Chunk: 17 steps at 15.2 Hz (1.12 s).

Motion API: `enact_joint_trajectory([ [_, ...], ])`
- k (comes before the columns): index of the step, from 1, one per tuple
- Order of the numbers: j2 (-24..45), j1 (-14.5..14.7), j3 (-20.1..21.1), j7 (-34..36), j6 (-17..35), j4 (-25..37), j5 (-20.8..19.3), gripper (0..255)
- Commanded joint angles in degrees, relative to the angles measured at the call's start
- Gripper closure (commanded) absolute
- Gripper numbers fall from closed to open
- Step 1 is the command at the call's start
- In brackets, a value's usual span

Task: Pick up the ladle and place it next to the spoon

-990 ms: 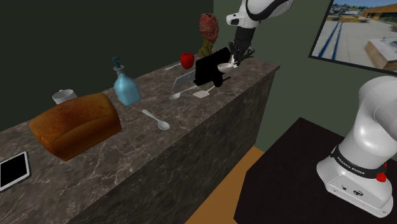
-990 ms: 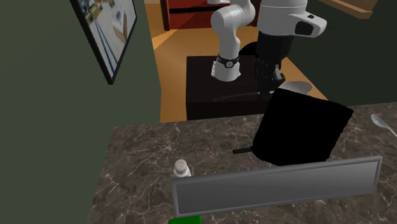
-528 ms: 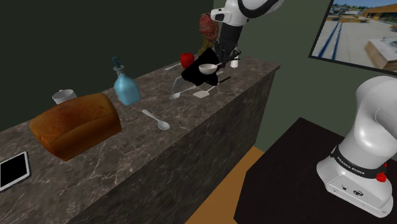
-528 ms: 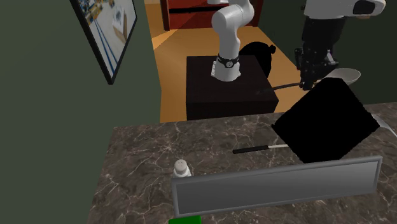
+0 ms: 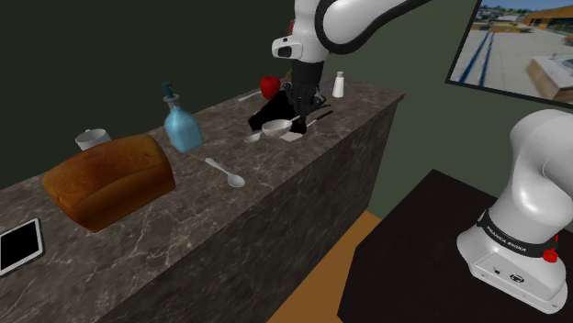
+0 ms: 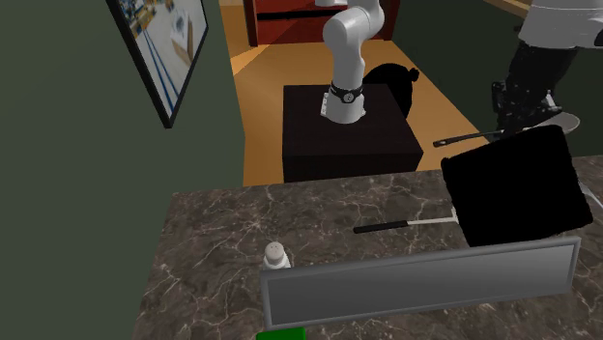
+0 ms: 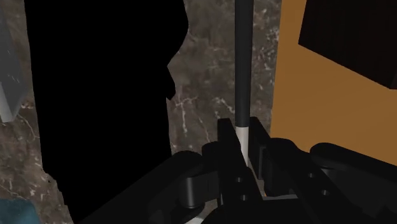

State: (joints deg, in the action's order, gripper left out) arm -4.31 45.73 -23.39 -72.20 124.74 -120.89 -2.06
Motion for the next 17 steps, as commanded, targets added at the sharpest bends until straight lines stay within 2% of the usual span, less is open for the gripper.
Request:
enact_joint_trajectory([
  [1,2.2,0.8,0.9,2.6,-0.4,1.1,0.2,255],
  [9,9.1,5.5,5.6,11.4,-2.2,9.2,1.7,255],
  [17,18.7,9.6,9.2,18.9,-5.9,22.0,3.0,255],
])
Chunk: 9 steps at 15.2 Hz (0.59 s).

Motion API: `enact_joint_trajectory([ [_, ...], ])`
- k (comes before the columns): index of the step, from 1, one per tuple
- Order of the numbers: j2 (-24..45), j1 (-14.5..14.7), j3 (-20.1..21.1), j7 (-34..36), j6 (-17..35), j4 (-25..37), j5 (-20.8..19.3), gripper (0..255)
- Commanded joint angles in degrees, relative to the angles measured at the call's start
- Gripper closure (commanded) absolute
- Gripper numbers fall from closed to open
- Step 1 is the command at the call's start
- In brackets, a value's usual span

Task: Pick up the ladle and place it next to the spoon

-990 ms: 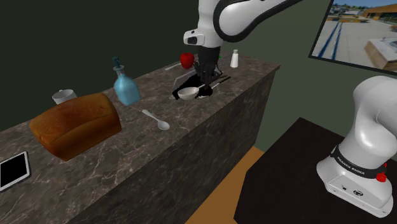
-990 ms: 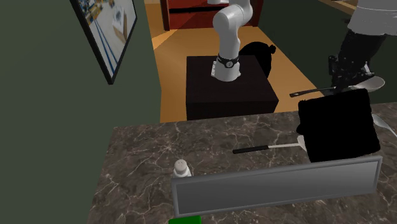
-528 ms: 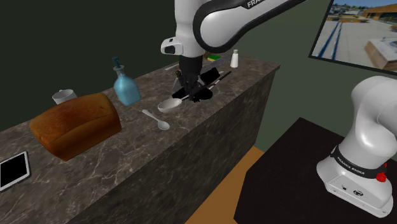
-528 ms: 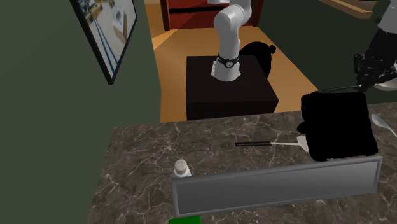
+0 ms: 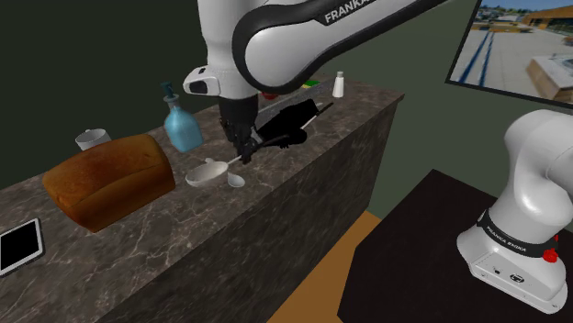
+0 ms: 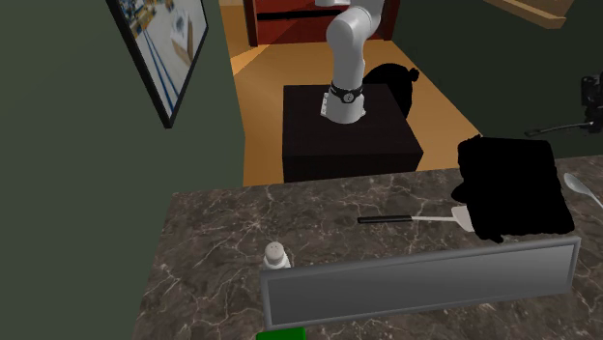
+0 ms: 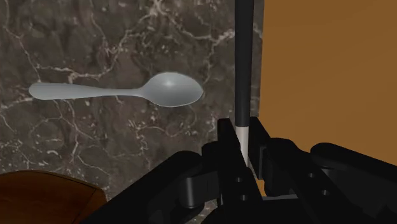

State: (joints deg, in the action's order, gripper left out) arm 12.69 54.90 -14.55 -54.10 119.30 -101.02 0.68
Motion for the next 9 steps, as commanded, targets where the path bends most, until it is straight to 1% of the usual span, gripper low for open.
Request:
enact_joint_trajectory([
  [1,3.1,0.8,0.8,1.7,-1.1,4.1,0.4,255],
  [5,9.3,2.5,2.1,5.0,-4.2,13.1,1.0,255],
  [9,16.6,3.9,3.3,8.1,-8.4,24.5,1.5,255],
])
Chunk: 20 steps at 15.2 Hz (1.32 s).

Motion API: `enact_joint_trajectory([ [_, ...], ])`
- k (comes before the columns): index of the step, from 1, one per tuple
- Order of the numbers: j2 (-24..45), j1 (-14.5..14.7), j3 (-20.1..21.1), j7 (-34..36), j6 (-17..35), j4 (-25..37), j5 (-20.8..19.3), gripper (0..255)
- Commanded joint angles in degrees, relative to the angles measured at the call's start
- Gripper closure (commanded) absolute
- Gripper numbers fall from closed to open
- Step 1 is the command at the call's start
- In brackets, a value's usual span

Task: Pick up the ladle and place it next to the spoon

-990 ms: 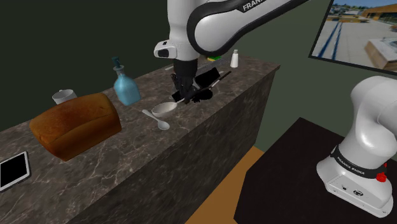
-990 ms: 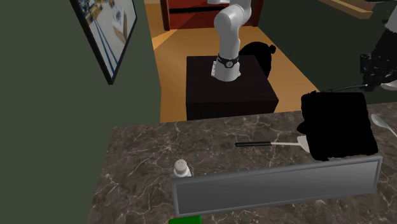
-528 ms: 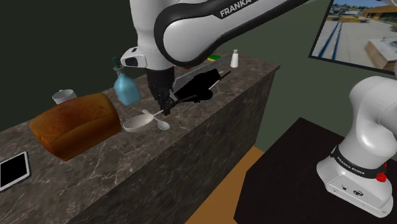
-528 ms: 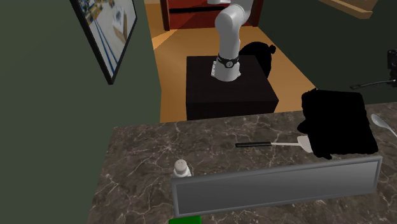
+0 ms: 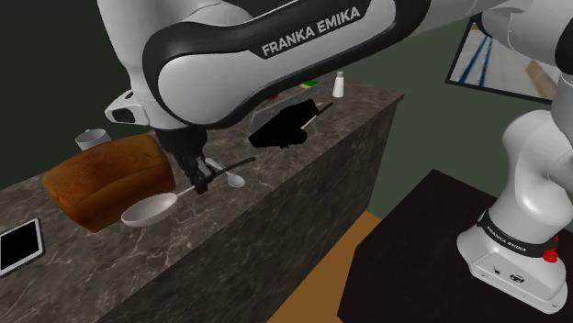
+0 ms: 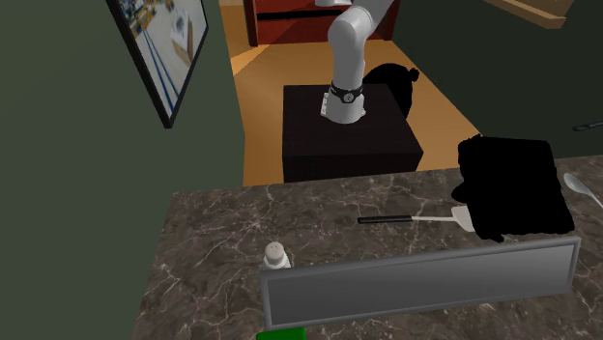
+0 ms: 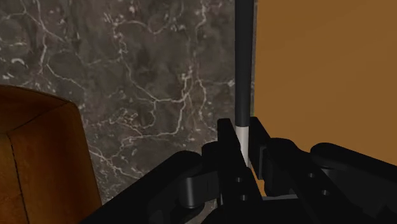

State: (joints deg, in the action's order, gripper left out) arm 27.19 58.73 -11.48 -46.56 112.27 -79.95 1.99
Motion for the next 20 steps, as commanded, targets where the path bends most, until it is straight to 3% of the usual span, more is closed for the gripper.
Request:
enact_joint_trajectory([
  [1,4.3,0.4,0.5,1.3,-2.7,6.9,0.4,255],
  [2,6.9,0.7,0.8,2.1,-4.4,11.1,0.5,255],
  [20,9.5,1.0,1.2,2.3,7.9,1.4,0.9,255],
])
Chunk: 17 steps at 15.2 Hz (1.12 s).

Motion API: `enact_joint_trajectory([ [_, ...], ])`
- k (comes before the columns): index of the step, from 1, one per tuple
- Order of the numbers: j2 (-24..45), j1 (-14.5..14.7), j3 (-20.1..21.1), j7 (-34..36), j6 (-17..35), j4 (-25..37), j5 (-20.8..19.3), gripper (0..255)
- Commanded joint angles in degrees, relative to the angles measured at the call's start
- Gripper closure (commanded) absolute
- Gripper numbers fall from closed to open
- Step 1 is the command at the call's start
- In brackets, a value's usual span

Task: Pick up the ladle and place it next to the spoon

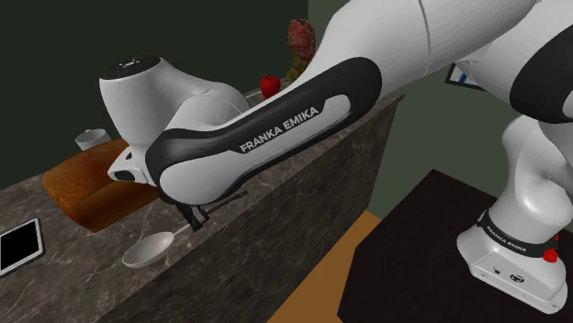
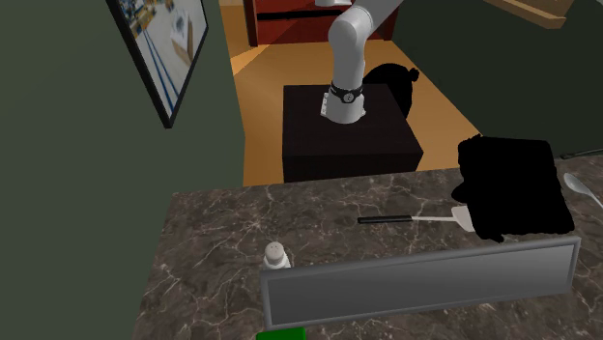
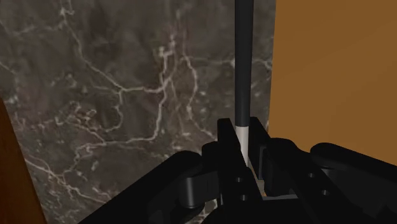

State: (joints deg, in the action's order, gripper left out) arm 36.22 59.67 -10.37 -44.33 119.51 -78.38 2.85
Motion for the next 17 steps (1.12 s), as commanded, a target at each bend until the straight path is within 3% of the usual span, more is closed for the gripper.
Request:
enact_joint_trajectory([
  [1,0.7,0.0,0.1,0.1,1.2,-0.4,0.1,255],
  [9,0.7,0.0,0.1,0.1,1.2,-0.4,0.1,255],
  [10,0.7,0.0,0.1,0.1,1.2,-0.4,0.1,0],
  [15,0.7,0.0,0.1,0.1,1.2,-0.4,0.1,0],
  [17,-1.0,0.2,-0.1,0.2,-1.5,0.6,-0.2,0],
])
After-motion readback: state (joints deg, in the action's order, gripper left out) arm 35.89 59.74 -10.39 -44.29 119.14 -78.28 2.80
